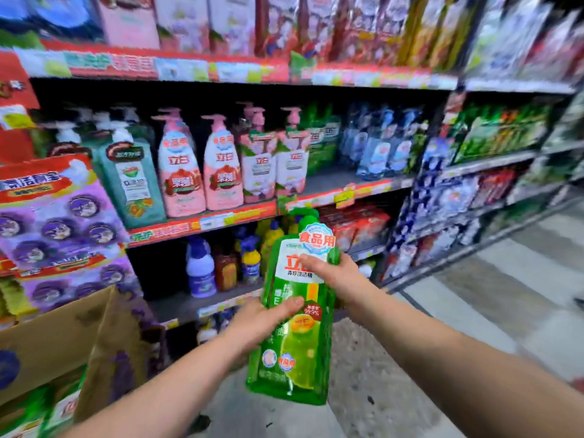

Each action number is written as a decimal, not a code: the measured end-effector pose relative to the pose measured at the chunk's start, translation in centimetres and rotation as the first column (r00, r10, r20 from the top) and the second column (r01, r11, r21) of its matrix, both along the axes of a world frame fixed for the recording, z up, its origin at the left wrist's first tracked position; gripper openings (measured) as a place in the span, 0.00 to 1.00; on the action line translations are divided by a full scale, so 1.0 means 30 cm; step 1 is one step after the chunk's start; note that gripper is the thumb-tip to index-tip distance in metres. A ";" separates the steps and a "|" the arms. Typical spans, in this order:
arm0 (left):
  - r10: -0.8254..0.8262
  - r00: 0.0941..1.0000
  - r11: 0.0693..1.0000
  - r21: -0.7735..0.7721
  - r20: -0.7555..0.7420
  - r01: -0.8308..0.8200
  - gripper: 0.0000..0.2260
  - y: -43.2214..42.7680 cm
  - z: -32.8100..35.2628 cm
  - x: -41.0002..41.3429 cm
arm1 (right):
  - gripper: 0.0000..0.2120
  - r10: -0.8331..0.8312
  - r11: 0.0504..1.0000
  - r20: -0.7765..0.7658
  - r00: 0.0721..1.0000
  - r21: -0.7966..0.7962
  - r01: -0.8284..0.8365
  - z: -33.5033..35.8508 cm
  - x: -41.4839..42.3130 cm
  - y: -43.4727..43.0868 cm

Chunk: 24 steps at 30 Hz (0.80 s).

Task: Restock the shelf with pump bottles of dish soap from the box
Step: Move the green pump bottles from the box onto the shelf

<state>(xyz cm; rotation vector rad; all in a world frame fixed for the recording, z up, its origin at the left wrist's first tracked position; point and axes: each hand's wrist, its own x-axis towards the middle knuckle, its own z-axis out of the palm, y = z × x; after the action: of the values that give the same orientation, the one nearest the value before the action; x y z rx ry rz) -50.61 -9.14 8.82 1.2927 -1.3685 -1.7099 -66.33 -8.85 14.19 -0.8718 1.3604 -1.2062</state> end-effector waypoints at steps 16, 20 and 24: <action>-0.328 0.944 0.945 0.023 0.044 0.328 0.32 -0.156 -0.013 -0.603 | 0.23 -0.291 0.954 -0.006 0.957 0.067 0.291 -0.008 -0.588 0.004; -0.330 0.943 0.944 0.021 0.047 0.329 0.32 -0.307 -0.031 -0.736 | 0.16 -0.304 0.950 -0.035 0.952 0.069 0.305 -0.011 -0.711 -0.140; -0.317 0.938 0.947 0.001 0.141 0.320 0.26 -0.508 0.012 -0.823 | 0.21 -0.320 0.943 -0.080 0.944 0.070 0.326 0.020 -0.795 -0.342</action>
<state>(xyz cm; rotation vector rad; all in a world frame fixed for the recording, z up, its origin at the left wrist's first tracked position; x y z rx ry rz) -75.31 -24.39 9.18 1.2506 -1.7538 -1.8346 -90.18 -19.11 14.79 -0.6506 1.6427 -1.3676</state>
